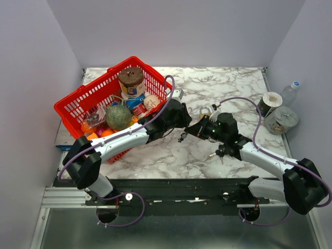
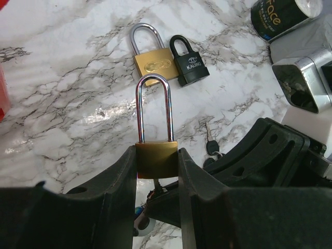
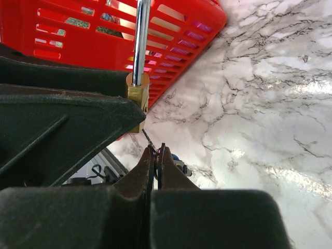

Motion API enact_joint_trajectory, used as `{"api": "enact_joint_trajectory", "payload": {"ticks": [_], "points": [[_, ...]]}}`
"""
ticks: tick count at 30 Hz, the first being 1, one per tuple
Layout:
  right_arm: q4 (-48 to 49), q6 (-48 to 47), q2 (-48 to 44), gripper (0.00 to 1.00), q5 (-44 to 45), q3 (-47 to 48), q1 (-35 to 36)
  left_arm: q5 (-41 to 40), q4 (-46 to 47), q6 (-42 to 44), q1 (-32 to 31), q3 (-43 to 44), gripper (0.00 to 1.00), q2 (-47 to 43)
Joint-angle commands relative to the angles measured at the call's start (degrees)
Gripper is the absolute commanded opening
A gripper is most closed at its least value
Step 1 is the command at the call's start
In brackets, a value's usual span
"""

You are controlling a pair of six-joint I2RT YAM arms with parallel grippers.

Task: Unlock with the key
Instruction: Unlock the lock.

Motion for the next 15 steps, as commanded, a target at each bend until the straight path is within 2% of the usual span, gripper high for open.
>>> {"api": "enact_joint_trajectory", "payload": {"ticks": [1,15], "points": [[2.53,1.34,-1.14,0.01,5.19,-0.57,-0.04,-1.90,1.17,0.60,-0.92,-0.59,0.00,-2.12],[4.03,1.34,-0.71,0.01,8.71,0.39,0.05,-6.21,0.56,2.54,-2.93,-0.59,0.00,-0.54]]}}
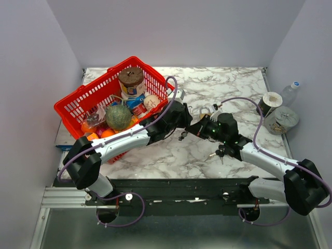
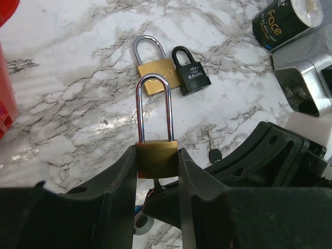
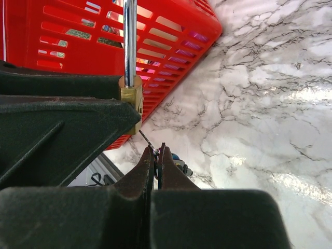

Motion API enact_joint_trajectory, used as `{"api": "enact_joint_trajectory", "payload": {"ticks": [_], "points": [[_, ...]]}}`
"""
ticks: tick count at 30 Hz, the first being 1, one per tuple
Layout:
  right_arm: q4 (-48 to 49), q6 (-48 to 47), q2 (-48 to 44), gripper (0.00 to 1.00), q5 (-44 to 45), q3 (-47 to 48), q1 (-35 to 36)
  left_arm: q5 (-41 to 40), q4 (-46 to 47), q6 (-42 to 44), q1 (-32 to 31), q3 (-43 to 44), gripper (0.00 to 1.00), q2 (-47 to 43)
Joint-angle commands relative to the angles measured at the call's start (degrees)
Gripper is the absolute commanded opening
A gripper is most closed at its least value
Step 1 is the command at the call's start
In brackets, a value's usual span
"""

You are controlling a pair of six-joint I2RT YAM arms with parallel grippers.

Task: Unlock with the key
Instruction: Unlock the lock.

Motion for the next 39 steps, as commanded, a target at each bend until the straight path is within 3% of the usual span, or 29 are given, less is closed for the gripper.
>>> {"api": "enact_joint_trajectory", "payload": {"ticks": [1,39], "points": [[3.72,0.66,-0.01,0.01,6.09,0.68,-0.39,-2.12,-0.84,1.14,-1.51,-0.59,0.00,-0.36],[6.19,-1.89,2.72,0.01,7.23,11.05,-0.39,-3.71,-1.46,1.67,-3.80,-0.51,0.00,1.75]]}}
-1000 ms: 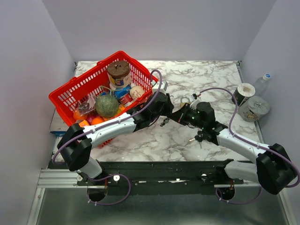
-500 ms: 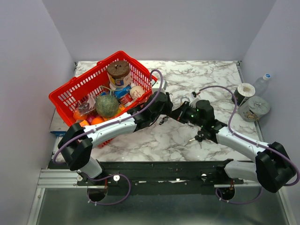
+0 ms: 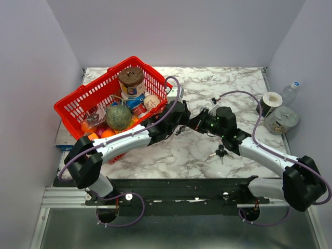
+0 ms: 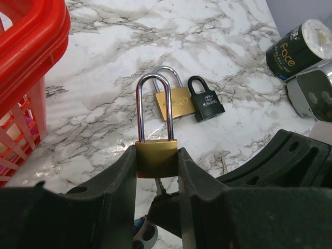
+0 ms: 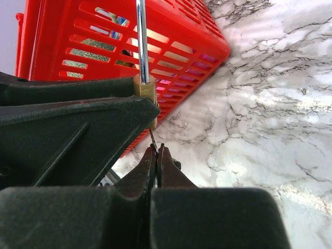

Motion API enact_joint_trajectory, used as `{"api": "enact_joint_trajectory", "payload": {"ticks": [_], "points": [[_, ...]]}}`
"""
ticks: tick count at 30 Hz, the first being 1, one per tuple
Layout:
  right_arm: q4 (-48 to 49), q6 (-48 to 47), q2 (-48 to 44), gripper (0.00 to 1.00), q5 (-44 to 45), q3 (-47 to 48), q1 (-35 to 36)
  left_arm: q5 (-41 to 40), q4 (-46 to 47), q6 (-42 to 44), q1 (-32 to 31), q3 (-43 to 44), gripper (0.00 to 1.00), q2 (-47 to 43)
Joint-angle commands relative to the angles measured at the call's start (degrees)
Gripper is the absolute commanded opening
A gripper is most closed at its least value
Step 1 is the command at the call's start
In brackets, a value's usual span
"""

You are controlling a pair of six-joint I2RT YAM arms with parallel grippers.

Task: Unlock with the key
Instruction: Unlock the lock.

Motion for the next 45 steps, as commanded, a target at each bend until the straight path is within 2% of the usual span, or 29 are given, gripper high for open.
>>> {"api": "enact_joint_trajectory", "payload": {"ticks": [1,14,24,45], "points": [[8.70,-0.92,0.69,0.01,6.27,5.32,-0.33,4.36,-4.84,-0.32,-2.84,-0.53,0.00,1.09],[10.89,-0.84,1.74,0.01,8.91,5.06,-0.41,4.80,-4.58,-1.29,-3.28,-1.06,0.00,-0.31],[15.02,-4.44,3.50,0.01,6.45,6.20,-0.41,4.71,-4.67,-2.08,-3.28,-1.58,0.00,-1.10],[17.32,-9.54,-0.18,0.01,5.22,6.91,-0.41,4.45,-3.44,-2.35,-3.37,-2.81,0.00,-2.69]]}}
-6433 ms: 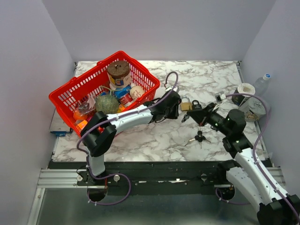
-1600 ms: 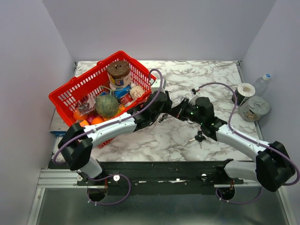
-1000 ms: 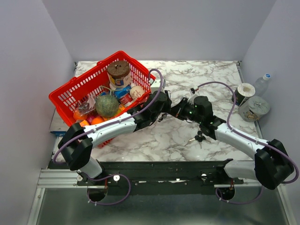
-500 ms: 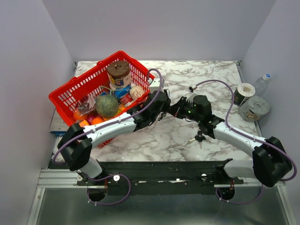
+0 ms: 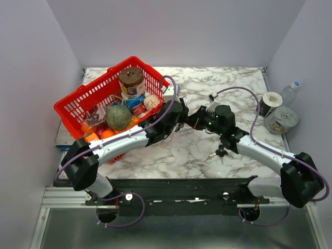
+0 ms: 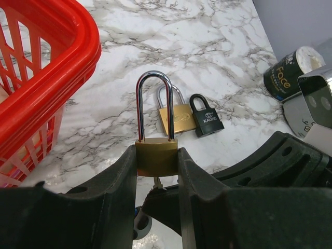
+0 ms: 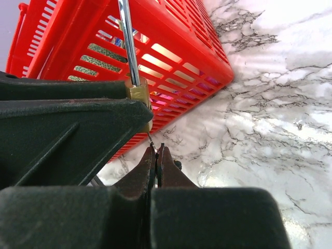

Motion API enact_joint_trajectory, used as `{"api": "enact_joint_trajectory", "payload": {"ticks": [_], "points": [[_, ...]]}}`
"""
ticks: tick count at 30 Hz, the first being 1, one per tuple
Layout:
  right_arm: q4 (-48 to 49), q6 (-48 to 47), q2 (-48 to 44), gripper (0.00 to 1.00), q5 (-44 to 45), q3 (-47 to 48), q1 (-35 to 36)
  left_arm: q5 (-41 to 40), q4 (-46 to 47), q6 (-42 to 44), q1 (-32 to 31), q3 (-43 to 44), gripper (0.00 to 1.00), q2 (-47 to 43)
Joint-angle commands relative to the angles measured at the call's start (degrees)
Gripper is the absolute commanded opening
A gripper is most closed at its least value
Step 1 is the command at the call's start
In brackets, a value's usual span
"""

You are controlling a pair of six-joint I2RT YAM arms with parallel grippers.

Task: Unlock with the key
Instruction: Unlock the lock.

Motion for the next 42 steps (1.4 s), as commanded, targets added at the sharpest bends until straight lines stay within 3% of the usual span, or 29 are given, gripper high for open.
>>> {"api": "enact_joint_trajectory", "payload": {"ticks": [1,24,35,42], "points": [[12.46,-1.93,-3.18,0.01,4.85,5.33,-0.92,7.86,-5.32,-2.02,-3.28,-1.87,0.00,-0.72],[8.50,-2.64,-4.15,0.01,5.47,4.72,-2.93,10.13,-3.12,-1.05,-3.46,-2.93,0.00,-2.30],[13.07,-0.79,-13.46,0.01,-7.71,-3.54,-10.14,14.62,3.47,0.97,-3.37,-5.56,0.00,-6.08],[10.62,-3.16,-20.50,0.01,-9.92,-4.95,-11.46,17.61,6.63,2.38,-3.28,-6.09,0.00,-7.66]]}}
